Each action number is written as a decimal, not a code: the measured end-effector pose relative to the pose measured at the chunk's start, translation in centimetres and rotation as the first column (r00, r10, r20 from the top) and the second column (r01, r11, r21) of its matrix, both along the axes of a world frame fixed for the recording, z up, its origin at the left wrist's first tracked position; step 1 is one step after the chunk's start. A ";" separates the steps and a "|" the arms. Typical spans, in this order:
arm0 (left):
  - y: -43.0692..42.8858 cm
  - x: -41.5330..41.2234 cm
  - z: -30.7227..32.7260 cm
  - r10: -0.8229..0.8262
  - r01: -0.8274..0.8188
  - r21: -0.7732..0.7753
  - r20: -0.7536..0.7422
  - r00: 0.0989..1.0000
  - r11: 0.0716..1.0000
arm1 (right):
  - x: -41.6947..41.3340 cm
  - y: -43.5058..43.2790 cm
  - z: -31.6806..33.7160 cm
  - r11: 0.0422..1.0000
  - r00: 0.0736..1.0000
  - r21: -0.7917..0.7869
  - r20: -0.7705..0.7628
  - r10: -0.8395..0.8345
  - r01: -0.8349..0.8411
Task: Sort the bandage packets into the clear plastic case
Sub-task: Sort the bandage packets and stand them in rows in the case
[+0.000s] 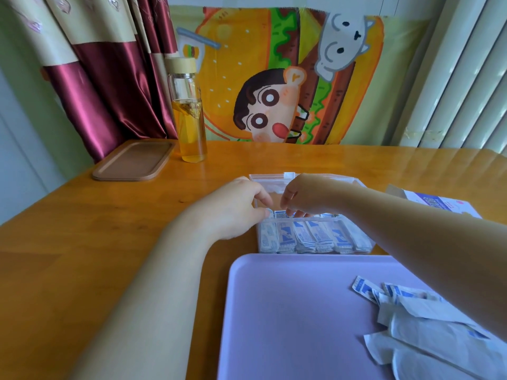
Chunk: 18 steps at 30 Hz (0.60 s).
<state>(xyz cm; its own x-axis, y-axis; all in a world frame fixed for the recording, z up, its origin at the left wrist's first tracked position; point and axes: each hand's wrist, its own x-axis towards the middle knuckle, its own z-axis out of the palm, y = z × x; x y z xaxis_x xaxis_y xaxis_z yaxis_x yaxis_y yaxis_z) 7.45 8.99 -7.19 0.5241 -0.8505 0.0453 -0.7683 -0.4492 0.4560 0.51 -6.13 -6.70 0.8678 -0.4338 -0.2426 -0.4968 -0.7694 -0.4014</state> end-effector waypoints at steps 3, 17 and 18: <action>0.0 0.0 0.0 0.003 -0.003 -0.005 -0.005 1.000 1.000 | 0.2 0.3 -0.2 0.999 0.999 -0.020 -0.039 0.025 -0.026; 0.0 -0.3 0.0 0.018 -0.018 0.012 0.037 0.999 1.000 | -2.7 0.0 1.2 0.999 0.962 0.002 0.271 -0.031 0.032; 0.0 -0.6 0.1 0.024 -0.025 0.015 0.054 0.998 1.000 | -3.8 0.2 1.6 0.999 0.945 -0.030 0.328 -0.012 0.023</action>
